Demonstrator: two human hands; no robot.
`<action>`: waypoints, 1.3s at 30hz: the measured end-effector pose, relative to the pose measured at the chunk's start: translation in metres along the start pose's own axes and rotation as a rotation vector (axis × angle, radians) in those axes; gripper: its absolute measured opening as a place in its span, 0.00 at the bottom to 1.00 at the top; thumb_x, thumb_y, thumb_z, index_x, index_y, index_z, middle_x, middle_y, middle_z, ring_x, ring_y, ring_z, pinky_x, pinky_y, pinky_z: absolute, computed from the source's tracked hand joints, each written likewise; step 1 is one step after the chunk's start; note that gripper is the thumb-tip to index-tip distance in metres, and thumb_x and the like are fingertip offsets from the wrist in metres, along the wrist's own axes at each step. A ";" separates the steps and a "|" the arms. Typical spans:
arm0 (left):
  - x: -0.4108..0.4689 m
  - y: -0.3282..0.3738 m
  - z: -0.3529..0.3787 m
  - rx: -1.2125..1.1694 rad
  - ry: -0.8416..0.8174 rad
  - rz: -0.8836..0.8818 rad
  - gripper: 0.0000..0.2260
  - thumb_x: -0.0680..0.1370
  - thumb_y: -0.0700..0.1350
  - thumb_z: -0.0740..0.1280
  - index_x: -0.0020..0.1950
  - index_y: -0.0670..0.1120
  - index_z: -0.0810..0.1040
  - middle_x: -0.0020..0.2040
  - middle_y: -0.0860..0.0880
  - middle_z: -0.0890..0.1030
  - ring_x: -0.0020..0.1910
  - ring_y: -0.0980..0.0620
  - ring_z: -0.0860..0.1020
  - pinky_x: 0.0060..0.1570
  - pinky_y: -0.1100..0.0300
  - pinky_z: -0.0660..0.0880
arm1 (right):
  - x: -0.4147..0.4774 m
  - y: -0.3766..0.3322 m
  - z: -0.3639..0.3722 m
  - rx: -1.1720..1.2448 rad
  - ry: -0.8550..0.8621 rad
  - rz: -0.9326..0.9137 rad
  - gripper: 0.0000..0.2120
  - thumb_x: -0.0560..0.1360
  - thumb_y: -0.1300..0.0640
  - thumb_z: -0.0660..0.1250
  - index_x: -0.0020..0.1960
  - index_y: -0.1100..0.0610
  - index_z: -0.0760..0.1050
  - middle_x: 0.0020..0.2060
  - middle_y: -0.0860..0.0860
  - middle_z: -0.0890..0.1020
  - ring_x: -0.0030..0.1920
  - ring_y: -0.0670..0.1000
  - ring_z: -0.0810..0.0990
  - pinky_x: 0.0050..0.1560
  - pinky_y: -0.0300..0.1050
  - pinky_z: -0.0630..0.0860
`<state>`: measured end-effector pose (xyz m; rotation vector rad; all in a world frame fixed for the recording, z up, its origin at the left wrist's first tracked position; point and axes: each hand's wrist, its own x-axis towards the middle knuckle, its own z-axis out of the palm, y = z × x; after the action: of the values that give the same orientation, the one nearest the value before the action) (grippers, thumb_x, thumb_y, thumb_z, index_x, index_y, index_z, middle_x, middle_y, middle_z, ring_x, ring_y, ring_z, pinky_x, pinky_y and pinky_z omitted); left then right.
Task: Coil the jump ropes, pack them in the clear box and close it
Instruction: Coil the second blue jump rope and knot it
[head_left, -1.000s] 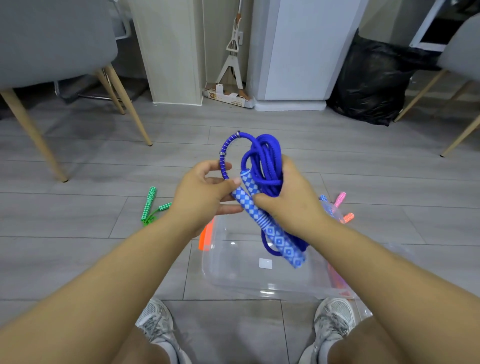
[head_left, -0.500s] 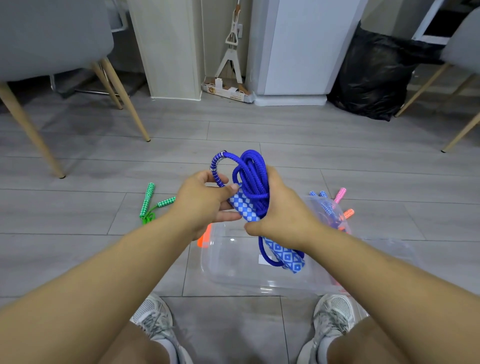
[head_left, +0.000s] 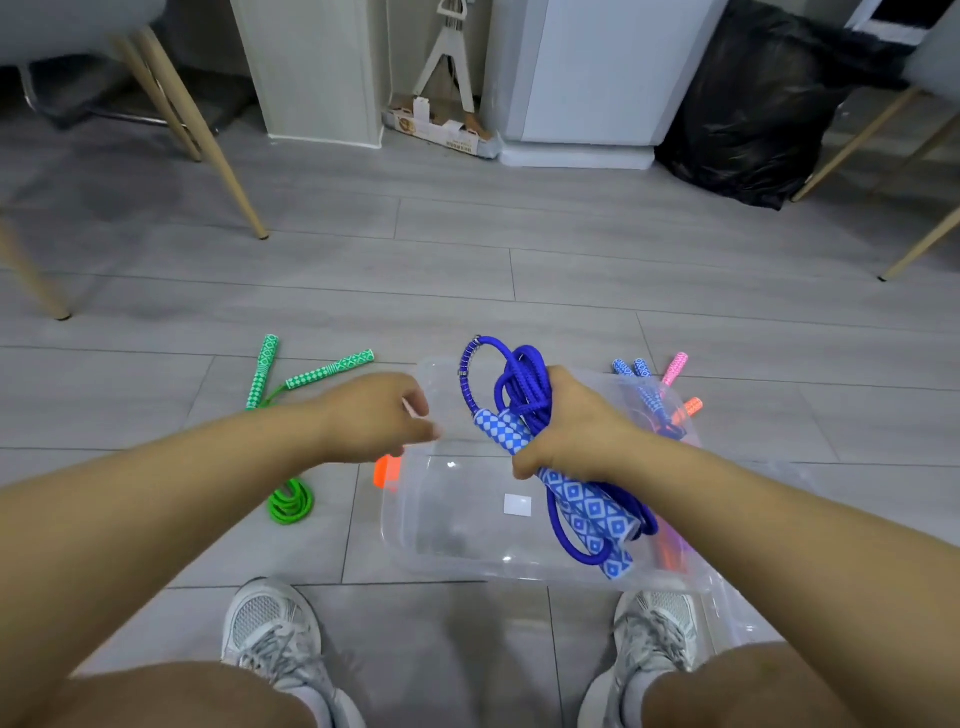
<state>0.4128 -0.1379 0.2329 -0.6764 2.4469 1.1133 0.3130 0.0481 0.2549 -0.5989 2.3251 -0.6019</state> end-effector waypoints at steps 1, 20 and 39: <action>0.007 -0.007 0.001 0.202 0.007 0.019 0.15 0.75 0.54 0.68 0.57 0.47 0.74 0.51 0.50 0.81 0.48 0.50 0.79 0.44 0.59 0.73 | 0.008 0.002 0.003 0.007 -0.024 0.032 0.31 0.59 0.59 0.77 0.57 0.51 0.65 0.42 0.49 0.76 0.37 0.49 0.76 0.34 0.42 0.74; 0.122 -0.077 0.021 0.132 0.091 0.094 0.27 0.79 0.49 0.63 0.76 0.49 0.57 0.59 0.49 0.77 0.54 0.48 0.76 0.50 0.61 0.68 | 0.166 0.055 0.137 0.103 -0.042 0.317 0.25 0.65 0.63 0.71 0.55 0.55 0.60 0.38 0.49 0.73 0.37 0.53 0.76 0.36 0.44 0.72; 0.127 -0.090 0.029 -0.147 0.141 0.111 0.25 0.76 0.49 0.68 0.71 0.52 0.64 0.48 0.56 0.76 0.36 0.60 0.76 0.35 0.71 0.67 | 0.184 0.095 0.169 -0.071 -0.220 0.277 0.24 0.73 0.59 0.67 0.65 0.61 0.62 0.57 0.56 0.74 0.50 0.55 0.76 0.45 0.44 0.71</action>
<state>0.3631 -0.2019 0.0968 -0.6912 2.5664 1.3415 0.2790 -0.0227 -0.0007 -0.3460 2.1762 -0.3096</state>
